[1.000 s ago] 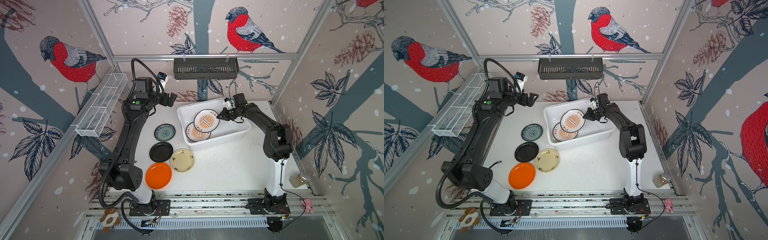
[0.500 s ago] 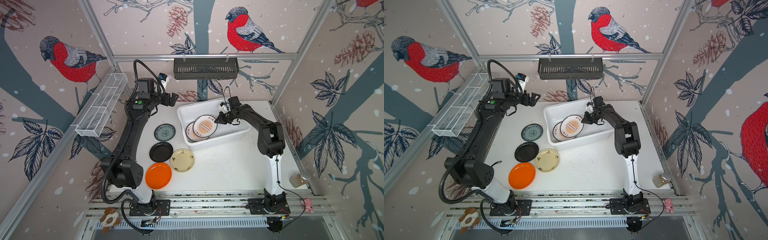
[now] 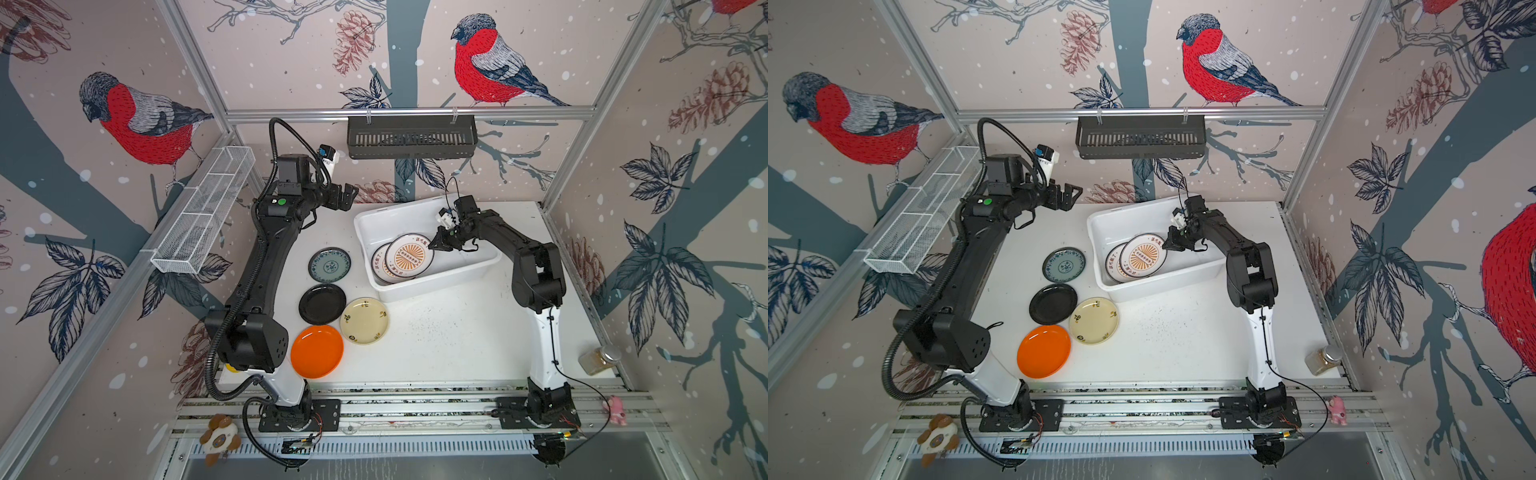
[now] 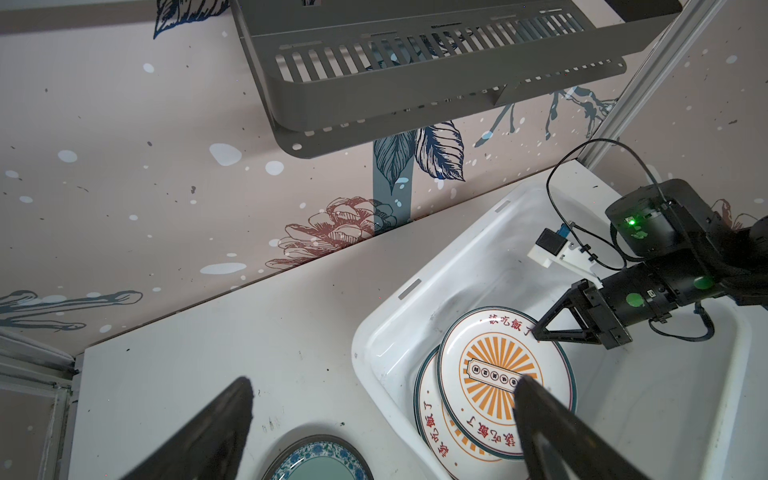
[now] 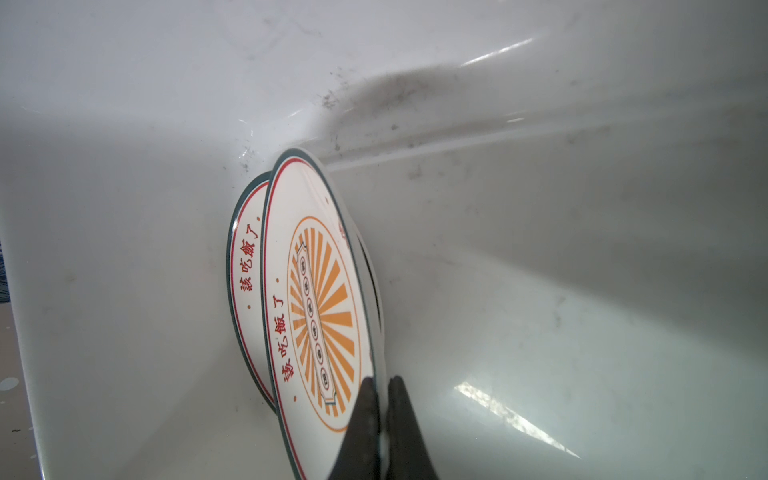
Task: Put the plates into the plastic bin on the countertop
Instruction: 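Lower the sunburst plate into the bin against the stacked plates with right gripper, then open the right gripper and release the plate flat onto the stack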
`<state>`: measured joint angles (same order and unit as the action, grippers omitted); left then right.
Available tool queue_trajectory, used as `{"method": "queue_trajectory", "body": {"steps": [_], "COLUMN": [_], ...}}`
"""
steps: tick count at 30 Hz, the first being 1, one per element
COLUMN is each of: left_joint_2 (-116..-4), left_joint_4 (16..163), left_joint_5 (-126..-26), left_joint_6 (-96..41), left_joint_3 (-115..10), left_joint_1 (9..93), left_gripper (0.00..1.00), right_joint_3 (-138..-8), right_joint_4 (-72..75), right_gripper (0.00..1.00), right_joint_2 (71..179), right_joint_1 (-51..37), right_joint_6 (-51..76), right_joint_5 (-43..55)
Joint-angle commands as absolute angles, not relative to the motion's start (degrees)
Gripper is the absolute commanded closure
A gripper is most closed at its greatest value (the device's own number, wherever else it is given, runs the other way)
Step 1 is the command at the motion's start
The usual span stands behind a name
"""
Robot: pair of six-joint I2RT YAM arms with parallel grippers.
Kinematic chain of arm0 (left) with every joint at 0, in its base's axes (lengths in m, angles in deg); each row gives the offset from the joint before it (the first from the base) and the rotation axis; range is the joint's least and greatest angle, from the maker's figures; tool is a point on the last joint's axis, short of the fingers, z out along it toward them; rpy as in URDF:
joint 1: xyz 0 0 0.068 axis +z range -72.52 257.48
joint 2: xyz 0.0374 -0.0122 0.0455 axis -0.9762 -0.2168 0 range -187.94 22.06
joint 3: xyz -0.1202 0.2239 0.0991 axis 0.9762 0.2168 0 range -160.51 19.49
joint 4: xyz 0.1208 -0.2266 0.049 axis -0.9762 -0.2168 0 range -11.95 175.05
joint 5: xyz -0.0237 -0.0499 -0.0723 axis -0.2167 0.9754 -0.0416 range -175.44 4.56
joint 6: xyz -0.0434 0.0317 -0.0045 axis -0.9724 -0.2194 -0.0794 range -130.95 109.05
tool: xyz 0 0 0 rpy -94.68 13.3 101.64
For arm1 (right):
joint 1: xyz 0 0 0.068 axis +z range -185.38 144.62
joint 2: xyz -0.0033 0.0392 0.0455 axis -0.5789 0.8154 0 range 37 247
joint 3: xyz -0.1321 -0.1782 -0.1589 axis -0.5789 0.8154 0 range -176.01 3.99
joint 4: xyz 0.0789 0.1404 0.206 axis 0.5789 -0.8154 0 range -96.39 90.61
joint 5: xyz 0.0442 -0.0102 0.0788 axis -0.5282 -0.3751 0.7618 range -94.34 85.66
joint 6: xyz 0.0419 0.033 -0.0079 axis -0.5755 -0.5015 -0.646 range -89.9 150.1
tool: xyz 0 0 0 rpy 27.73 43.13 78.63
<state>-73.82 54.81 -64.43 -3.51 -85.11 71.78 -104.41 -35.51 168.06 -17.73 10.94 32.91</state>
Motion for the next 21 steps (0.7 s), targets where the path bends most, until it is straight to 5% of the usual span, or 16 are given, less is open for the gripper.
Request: {"method": "queue_trajectory", "body": {"steps": [1,21], "left_joint_2": [-73.9,-73.6], "left_joint_4": [56.0,57.2], "left_joint_5": [-63.6,-62.1], "left_joint_6": [-3.4,-4.1], "left_joint_3": [-85.0,-83.1], "left_joint_1": [72.0,72.3], "left_gripper": [0.04,0.04], "right_joint_3": [-104.9,-106.0], "right_joint_4": [-36.4,-38.3], "right_gripper": [0.91,0.74], "right_joint_2": [168.6,169.8], "right_joint_1": [-17.6,-16.5], "right_joint_6": [12.2,12.9], "right_joint_5": [33.2,32.7]}}
